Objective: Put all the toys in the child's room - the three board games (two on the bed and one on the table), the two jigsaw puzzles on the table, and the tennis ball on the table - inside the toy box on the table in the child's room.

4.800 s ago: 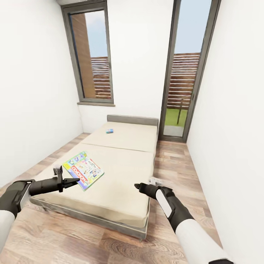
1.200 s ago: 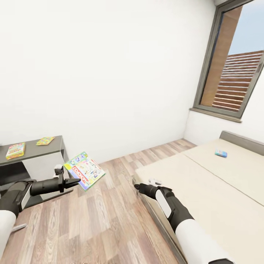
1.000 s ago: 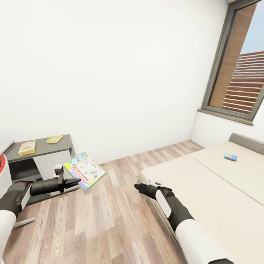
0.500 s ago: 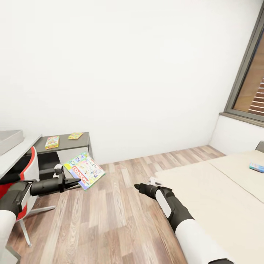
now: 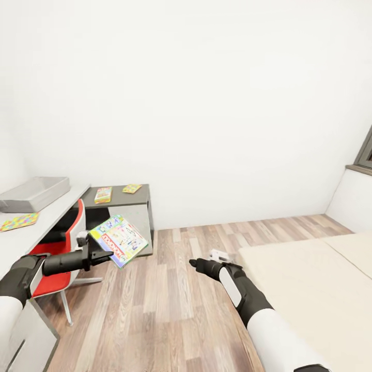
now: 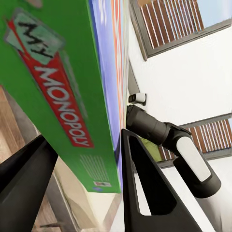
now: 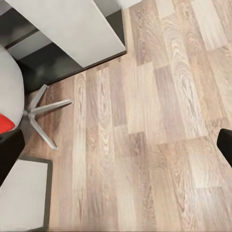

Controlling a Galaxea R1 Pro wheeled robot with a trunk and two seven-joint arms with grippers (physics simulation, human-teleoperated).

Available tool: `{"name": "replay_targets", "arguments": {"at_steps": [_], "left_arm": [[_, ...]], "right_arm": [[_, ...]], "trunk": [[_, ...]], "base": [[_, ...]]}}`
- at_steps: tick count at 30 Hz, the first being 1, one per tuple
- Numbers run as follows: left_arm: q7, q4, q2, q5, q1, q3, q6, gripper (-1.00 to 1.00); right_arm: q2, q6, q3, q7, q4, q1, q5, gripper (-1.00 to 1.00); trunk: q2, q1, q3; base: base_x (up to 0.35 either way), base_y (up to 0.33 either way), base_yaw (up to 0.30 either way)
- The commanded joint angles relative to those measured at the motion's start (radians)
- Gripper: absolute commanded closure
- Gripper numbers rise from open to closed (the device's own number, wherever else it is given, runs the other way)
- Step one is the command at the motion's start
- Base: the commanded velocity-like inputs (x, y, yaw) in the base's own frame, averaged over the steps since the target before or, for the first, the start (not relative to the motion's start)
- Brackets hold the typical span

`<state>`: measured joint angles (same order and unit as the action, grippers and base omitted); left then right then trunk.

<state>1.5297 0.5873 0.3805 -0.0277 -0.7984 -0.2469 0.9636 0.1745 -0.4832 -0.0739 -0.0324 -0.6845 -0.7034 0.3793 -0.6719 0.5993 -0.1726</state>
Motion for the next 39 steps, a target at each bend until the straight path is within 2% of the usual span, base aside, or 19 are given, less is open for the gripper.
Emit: {"name": "replay_targets", "arguments": {"at_steps": [1,9,16,22,39], "left_arm": [[0.005,0.000,0.000,-0.001,-0.001,-0.002,0.010,1.00],[0.003,0.000,0.000,-0.001,-0.001,-0.003,0.010,1.00],[0.010,0.000,0.001,0.005,-0.001,-0.004,0.006,1.00],[0.005,0.001,0.000,0.000,-0.001,-0.003,0.004,1.00],[0.000,0.001,0.000,-0.002,-0.001,0.000,0.004,1.00]], "right_arm": [[0.000,-0.005,0.000,-0.001,-0.001,-0.001,0.000,-1.00],[0.000,-0.005,0.000,-0.001,-0.001,0.000,0.000,-1.00],[0.000,-0.006,0.002,-0.004,-0.001,0.000,0.000,-1.00],[0.000,-0.006,0.003,-0.009,-0.001,0.000,0.001,-1.00],[-0.003,0.012,0.004,-0.007,-0.001,0.000,0.004,-1.00]], "trunk": [[0.006,-0.004,0.002],[0.062,-0.034,0.027],[0.062,-0.034,0.027],[0.062,-0.034,0.027],[0.062,-0.034,0.027]], "base": [[0.000,0.000,0.292],[0.000,0.000,0.292],[0.000,0.000,0.274],[0.171,-0.060,0.052],[0.295,-0.073,0.002]]}}
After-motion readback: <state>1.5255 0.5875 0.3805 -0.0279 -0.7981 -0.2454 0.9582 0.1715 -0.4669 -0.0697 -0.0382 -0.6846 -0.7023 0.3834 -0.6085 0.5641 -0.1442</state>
